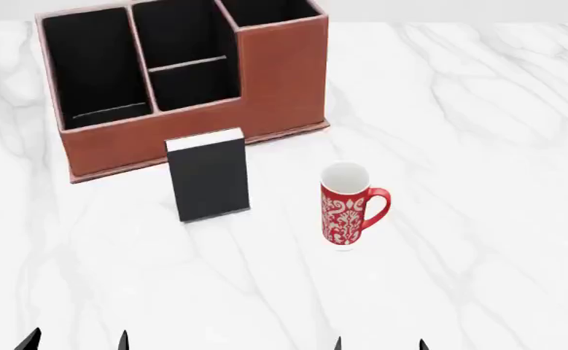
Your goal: Pick up the book and place it in the front compartment of the caddy.
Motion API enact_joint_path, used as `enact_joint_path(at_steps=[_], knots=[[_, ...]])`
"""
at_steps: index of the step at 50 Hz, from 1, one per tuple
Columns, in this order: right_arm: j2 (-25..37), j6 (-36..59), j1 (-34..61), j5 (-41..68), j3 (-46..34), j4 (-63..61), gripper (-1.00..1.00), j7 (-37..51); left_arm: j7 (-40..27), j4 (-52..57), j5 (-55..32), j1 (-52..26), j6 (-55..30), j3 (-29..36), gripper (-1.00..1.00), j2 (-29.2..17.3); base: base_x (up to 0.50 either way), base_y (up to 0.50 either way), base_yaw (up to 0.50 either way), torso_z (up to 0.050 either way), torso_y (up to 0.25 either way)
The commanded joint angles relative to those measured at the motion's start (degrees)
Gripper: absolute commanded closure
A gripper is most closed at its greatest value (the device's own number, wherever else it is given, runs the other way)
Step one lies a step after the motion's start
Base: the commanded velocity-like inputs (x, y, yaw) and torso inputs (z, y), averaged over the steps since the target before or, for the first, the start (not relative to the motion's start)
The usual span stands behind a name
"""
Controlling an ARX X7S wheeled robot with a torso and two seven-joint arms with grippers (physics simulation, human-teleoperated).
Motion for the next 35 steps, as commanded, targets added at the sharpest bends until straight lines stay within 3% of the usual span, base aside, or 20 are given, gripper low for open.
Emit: enact_joint_path(at_steps=[1,16,17,18,26,35], knots=[[0.99,-0.06,0.06,0.82,-0.64,0.45,-1.0,1.46,-1.05,-0.64,-1.05,-0.19,0.32,0.98,-1.0,-0.88,0.0,0.0,0.0,0.0,0.0],[1.99,0.8,-0.37,6.56,0.69,-0.94,-1.0,6.88,-4.02,-1.82,-2.45,-0.93,0.16,3.49,-1.0,-3.13,0.0,0.0,0.0,0.0,0.0],[0.23,-0.07,1.4,5.09,4.79,6.11,-1.0,5.56,-2.76,-8.59,5.23,-4.02,3.04,2.6,-1.0,-1.52,0.0,0.0,0.0,0.0,0.0],[0.73,0.64,-0.2,3.81,2.38,-0.53,-1.0,5.8,-1.91,-2.78,0.76,-1.18,0.42,1.11,-1.0,-1.01,0.0,0.0,0.0,0.0,0.0],[2.14,1.92,-0.15,3.36,0.02,-4.57,-1.0,9.28,-3.81,3.03,0.11,-1.26,-2.46,3.07,-1.0,-2.37,0.0,0.0,0.0,0.0,0.0],[3.7,9.88,-0.7,4.85,-1.4,-23.58,-1.0,10.95,-5.96,20.06,-0.53,-0.25,-10.86,4.14,-1.0,-3.01,0.0,0.0,0.0,0.0,0.0]])
